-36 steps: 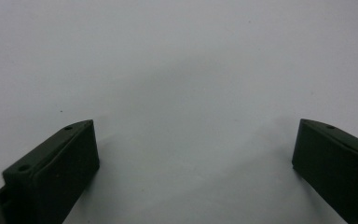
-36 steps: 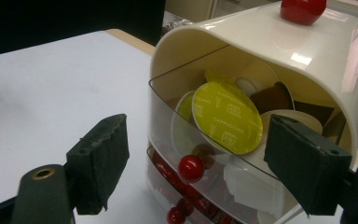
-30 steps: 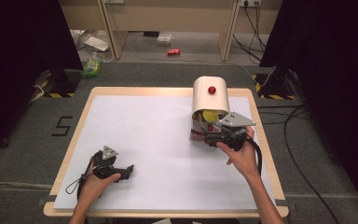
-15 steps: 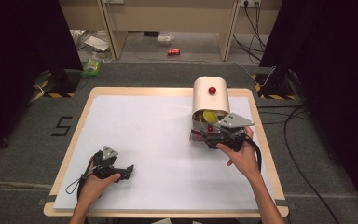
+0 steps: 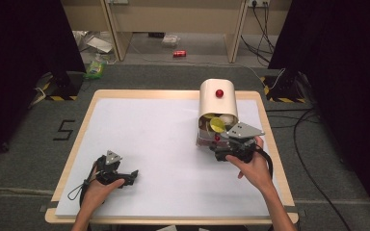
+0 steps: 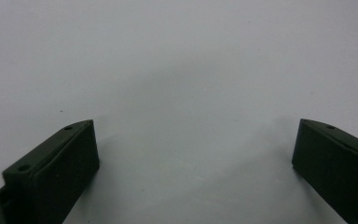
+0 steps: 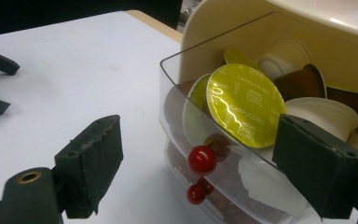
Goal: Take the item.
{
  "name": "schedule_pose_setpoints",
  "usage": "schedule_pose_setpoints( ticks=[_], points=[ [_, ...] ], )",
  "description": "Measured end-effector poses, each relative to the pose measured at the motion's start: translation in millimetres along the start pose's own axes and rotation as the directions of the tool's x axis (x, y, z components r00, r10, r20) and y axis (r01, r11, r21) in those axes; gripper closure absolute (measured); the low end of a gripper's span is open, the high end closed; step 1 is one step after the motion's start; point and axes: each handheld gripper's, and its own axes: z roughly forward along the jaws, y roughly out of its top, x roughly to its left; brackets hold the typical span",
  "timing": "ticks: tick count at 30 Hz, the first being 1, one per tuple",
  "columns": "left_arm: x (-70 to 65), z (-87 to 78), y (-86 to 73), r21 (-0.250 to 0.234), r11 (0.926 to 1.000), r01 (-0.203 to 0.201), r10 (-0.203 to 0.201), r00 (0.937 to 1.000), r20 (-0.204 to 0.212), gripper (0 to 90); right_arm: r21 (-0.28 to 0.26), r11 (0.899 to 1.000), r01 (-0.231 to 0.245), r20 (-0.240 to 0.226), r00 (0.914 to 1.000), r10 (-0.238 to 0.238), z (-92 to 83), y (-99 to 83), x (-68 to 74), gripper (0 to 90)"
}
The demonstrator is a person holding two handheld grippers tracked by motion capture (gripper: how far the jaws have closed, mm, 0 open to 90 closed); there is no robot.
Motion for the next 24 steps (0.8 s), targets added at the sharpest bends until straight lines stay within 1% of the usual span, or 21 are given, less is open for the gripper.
schedule_pose_setpoints(
  ticks=[3,6,19,24],
  points=[
    [0.1,0.0,0.0,0.0,1.0,0.0,0.0,1.0,0.001,0.0,0.003,1.0,0.002,-0.003,1.0,-0.002,-1.9,-0.9,1.6,16.6],
    [0.1,0.0,0.0,0.0,1.0,0.0,0.0,1.0,0.0,0.0,0.005,1.0,0.011,0.003,0.9999,-0.011,-3.3,-2.2,4.4,16.6],
    [0.2,-0.1,0.0,0.0,1.0,-0.001,0.001,1.0,0.001,0.0,0.014,0.999,0.032,-0.013,0.9994,-0.032,-13.0,-8.6,14.0,16.6],
    [0.1,0.0,-0.1,-0.001,1.0,0.001,-0.001,1.0,0.001,0.0,0.026,0.999,0.035,-0.015,0.9993,-0.035,-15.8,-9.8,18.4,16.6]
  ],
)
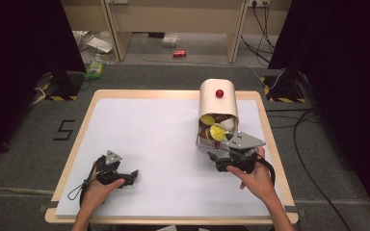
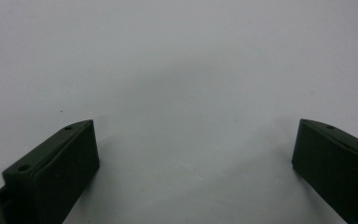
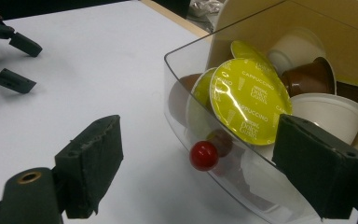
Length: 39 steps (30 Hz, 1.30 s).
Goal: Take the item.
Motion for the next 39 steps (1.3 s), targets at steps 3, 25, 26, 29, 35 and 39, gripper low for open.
schedule_pose_setpoints(
  ticks=[3,25,26,29,35,39],
  points=[
    [0.1,-0.1,0.0,0.001,1.0,-0.001,0.001,1.0,0.0,0.0,0.003,1.0,-0.004,-0.003,1.0,0.004,-1.1,-0.6,1.2,16.6],
    [0.1,0.0,0.0,-0.001,1.0,0.001,-0.001,1.0,0.001,0.0,0.043,0.999,-0.009,-0.02,0.9997,0.01,-9.6,-4.8,12.5,16.7],
    [0.1,0.0,0.0,-0.001,1.0,0.001,-0.001,1.0,0.001,0.0,0.046,0.999,-0.01,-0.023,0.9997,0.011,-10.1,-5.1,13.0,16.7],
    [0.1,0.0,0.0,-0.001,1.0,0.001,-0.001,1.0,0.001,0.0,0.048,0.999,-0.008,-0.026,0.9996,0.009,-10.8,-5.7,13.9,16.7],
    [0.2,-0.1,0.0,0.0,1.0,0.001,-0.001,1.0,0.001,0.0,0.059,0.998,-0.006,-0.031,0.9995,0.008,-11.6,-5.9,16.0,16.7],
    [0.2,0.0,0.0,-0.001,1.0,0.001,-0.001,1.0,0.001,0.0,0.067,0.998,-0.005,-0.03,0.9995,0.007,-12.1,-5.8,16.7,16.7]
  ],
)
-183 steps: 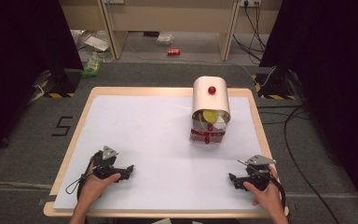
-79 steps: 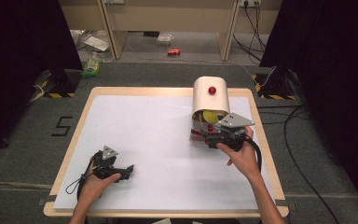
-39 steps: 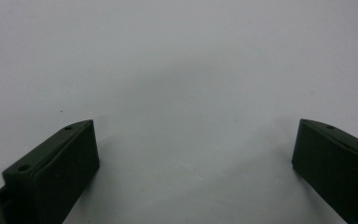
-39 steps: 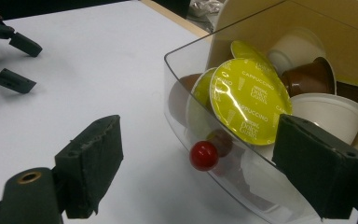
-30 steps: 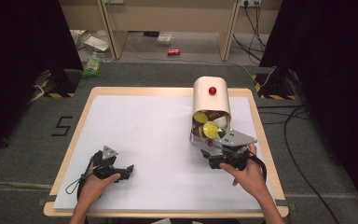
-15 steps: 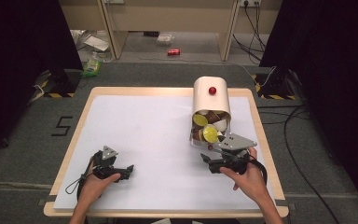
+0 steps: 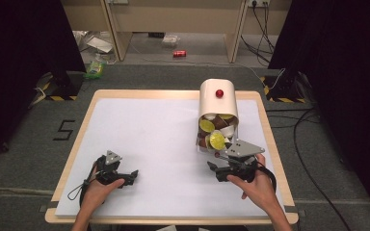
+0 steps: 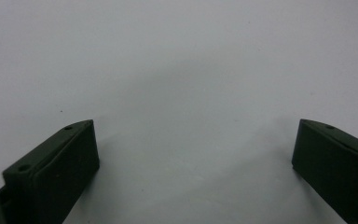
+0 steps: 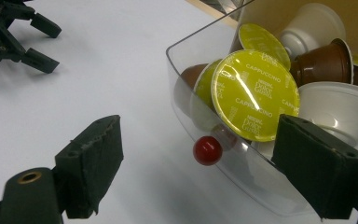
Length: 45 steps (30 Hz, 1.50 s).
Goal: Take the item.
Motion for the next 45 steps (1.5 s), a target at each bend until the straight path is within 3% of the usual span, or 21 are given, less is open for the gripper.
schedule_pose_setpoints(
  ticks=[13,22,27,45],
  points=[
    [0.0,0.0,0.0,0.0,1.0,0.0,0.0,1.0,-0.001,0.0,0.013,1.0,-0.006,-0.015,0.9999,0.006,-0.8,0.5,0.7,17.0],
    [0.0,0.0,0.0,0.0,1.0,0.0,0.0,1.0,0.0,0.0,-0.019,0.999,-0.035,-0.027,0.999,0.035,-1.1,0.3,-3.1,21.3],
    [0.0,0.0,0.0,0.0,1.0,0.0,0.0,1.0,0.0,0.0,-0.047,0.998,-0.031,0.005,0.9995,0.031,-4.9,2.0,-5.1,22.9],
    [0.0,0.1,0.1,0.0,1.0,0.001,-0.001,1.0,-0.001,0.0,-0.097,0.993,-0.067,0.028,0.9972,0.07,-6.1,15.3,-13.1,27.6]
  ],
)
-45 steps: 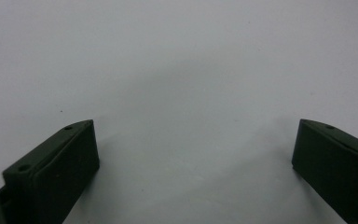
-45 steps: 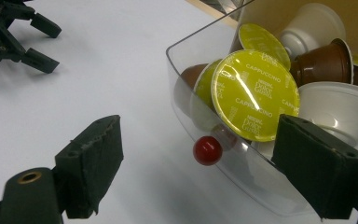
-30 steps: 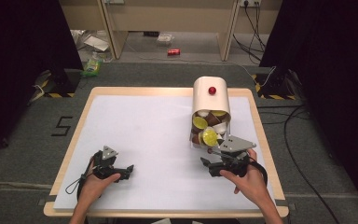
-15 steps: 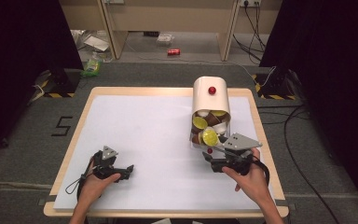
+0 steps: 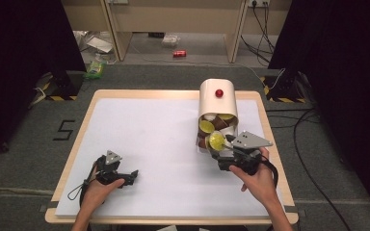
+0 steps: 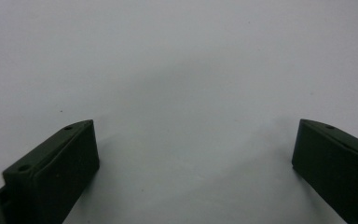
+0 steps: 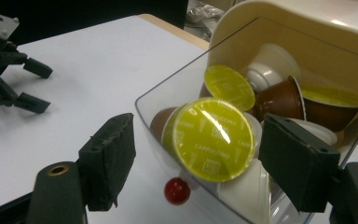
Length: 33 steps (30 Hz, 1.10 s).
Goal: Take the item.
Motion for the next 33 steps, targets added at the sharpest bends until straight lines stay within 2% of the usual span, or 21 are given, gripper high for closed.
schedule_pose_setpoints(
  ticks=[7,19,26,33],
  points=[
    [0.0,0.0,0.0,0.0,1.0,0.0,0.0,1.0,0.0,0.0,0.007,1.0,-0.019,0.027,0.9994,0.019,11.2,10.0,-5.5,29.6],
    [0.0,0.0,0.0,0.0,1.0,0.0,0.0,1.0,0.0,0.0,0.034,0.999,-0.031,0.038,0.9988,0.029,22.7,8.1,-11.0,31.6],
    [0.1,0.0,0.0,0.0,1.0,0.0,0.0,1.0,0.001,0.0,0.05,0.996,-0.071,0.01,0.9975,0.07,32.2,3.6,-14.4,31.8],
    [0.1,0.0,0.0,0.0,1.0,0.0,0.0,1.0,0.001,0.0,0.055,0.995,-0.084,-0.005,0.9964,0.085,36.1,1.9,-15.6,36.2]
  ],
)
